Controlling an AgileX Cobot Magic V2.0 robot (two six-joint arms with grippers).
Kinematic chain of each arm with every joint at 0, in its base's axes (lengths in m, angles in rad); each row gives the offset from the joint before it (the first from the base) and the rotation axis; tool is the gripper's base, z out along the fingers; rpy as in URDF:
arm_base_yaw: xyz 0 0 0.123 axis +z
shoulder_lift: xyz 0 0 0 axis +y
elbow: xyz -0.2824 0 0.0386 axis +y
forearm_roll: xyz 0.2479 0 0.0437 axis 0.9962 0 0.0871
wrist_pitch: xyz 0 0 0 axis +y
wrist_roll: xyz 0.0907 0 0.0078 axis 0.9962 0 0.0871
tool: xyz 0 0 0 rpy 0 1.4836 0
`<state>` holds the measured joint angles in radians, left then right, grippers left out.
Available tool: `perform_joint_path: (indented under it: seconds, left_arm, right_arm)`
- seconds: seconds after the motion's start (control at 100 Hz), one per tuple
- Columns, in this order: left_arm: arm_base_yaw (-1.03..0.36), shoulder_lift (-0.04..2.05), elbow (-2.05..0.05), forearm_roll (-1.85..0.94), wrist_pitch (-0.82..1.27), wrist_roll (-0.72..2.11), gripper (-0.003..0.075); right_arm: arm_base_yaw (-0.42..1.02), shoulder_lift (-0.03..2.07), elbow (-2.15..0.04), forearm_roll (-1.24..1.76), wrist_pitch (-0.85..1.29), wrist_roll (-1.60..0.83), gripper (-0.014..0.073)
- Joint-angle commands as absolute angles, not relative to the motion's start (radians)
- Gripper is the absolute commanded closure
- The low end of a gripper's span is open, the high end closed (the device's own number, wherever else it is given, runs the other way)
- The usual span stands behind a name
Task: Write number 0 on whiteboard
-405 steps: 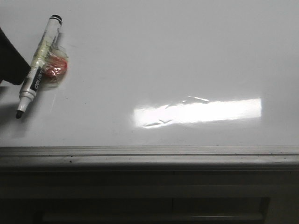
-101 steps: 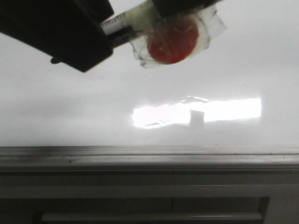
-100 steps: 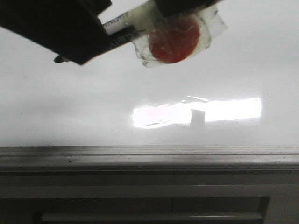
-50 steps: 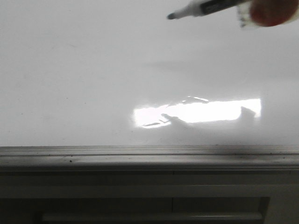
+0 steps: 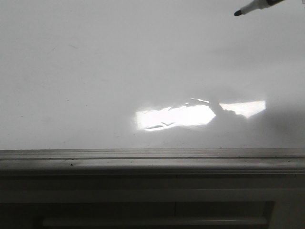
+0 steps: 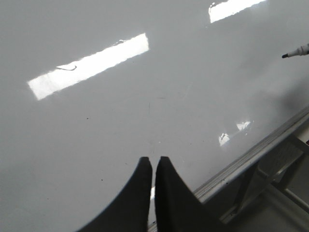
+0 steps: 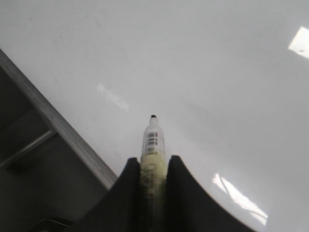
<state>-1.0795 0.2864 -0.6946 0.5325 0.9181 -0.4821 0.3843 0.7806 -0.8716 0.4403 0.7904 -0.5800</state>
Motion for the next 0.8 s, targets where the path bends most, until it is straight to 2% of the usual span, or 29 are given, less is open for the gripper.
perform_joint_path:
  seconds: [0.0,0.57,0.79]
  left_arm:
    - [-1.078,0.301,-0.712,0.556,0.832,-0.494,0.074]
    - [-1.078,0.301,-0.712,0.535,0.773,-0.494,0.074]
    - [-1.078,0.301,-0.712,0.535,0.773,-0.494,0.074]
  right_arm:
    - [0.398,0.819,-0.938,0.443,0.738,-0.568,0.0638]
    - [0.405,0.968,-0.996,0.37,0.608,-0.481,0.0638]
    - [0.405,1.009,-1.005,0.354,0.627,-0.477,0.0638]
